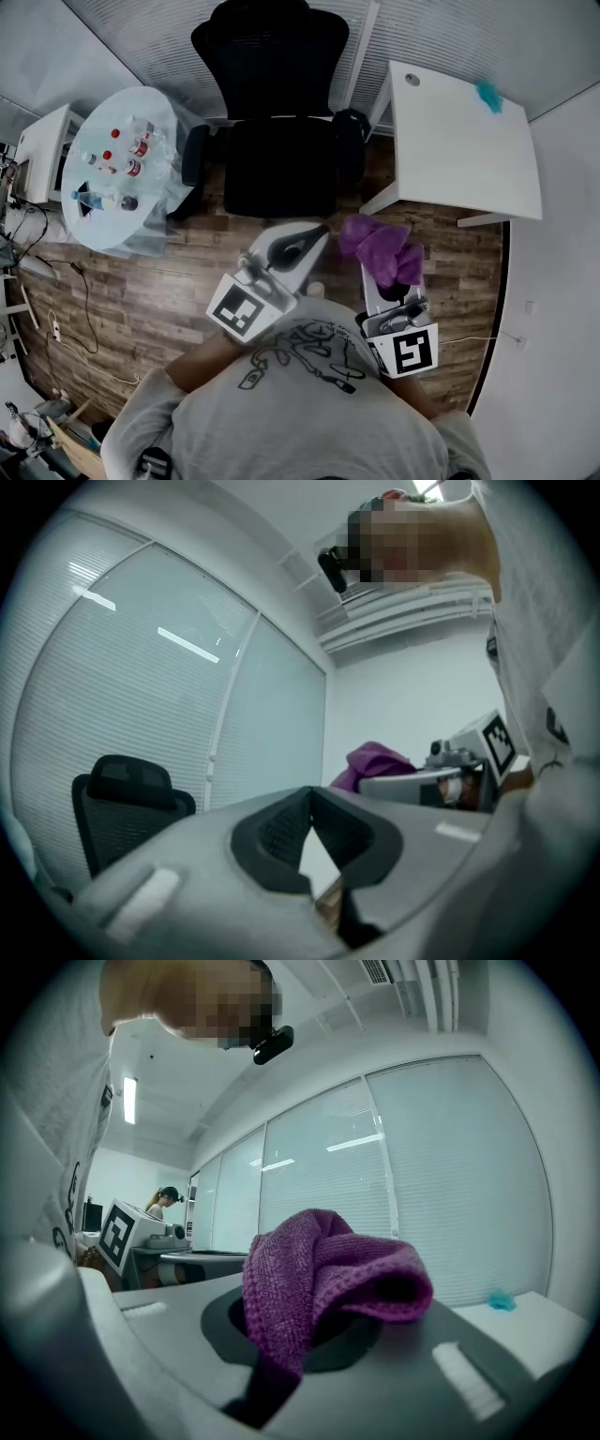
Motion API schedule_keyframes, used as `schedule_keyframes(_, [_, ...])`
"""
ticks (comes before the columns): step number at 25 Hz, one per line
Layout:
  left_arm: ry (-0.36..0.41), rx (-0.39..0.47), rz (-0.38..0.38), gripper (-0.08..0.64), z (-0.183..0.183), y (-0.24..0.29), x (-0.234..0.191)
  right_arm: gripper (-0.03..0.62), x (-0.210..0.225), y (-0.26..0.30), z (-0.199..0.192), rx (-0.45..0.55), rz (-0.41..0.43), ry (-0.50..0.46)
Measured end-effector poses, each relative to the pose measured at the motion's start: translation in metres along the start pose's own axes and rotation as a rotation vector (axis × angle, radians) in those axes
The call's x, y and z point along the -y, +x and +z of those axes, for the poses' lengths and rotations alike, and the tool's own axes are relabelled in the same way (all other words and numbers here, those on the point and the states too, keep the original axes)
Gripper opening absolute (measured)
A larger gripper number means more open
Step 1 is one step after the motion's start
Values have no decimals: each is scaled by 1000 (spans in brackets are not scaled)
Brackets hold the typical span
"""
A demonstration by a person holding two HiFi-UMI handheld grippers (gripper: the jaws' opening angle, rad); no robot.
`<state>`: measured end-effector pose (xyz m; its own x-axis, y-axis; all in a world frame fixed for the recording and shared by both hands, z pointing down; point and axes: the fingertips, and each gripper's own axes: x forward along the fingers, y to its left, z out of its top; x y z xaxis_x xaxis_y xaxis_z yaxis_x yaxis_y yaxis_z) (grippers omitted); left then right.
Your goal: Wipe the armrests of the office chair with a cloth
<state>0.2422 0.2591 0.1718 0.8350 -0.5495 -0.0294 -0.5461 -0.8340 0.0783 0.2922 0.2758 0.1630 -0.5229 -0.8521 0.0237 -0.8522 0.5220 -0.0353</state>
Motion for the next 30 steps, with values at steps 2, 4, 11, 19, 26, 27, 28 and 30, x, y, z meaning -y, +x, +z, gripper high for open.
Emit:
schedule_keyframes(2, [3, -2, -7, 0, -1, 7, -19, 35, 7, 20, -3, -5, -1, 1])
schedule_keyframes(4, [5, -6, -15, 0, -1, 13, -38, 35, 13, 41, -5, -11, -4, 2])
schedule_keyframes(11, [1, -8, -41, 0, 6, 40, -108, 35, 36, 113, 4, -13, -20, -14])
schedule_keyframes(19, [-36, 3, -62, 0, 9, 55, -173, 35, 48, 181, -5, -47, -35, -25])
schedule_keyframes(26, [-49, -7, -67, 0, 6, 64, -213, 35, 52, 218, -4, -63, -37, -39])
schedule_keyframes(27, [-49, -7, -68, 0, 6, 66, -216, 35, 53, 222, -5, -69, -33, -45])
schedule_keyframes(28, [-50, -6, -67, 0, 7, 68, -220, 35, 56, 225, -4, -71, -33, -45])
schedule_keyframes(30, [-56, -8, -61, 0, 6, 71, -227, 35, 61, 233, -3, -65, -43, -31])
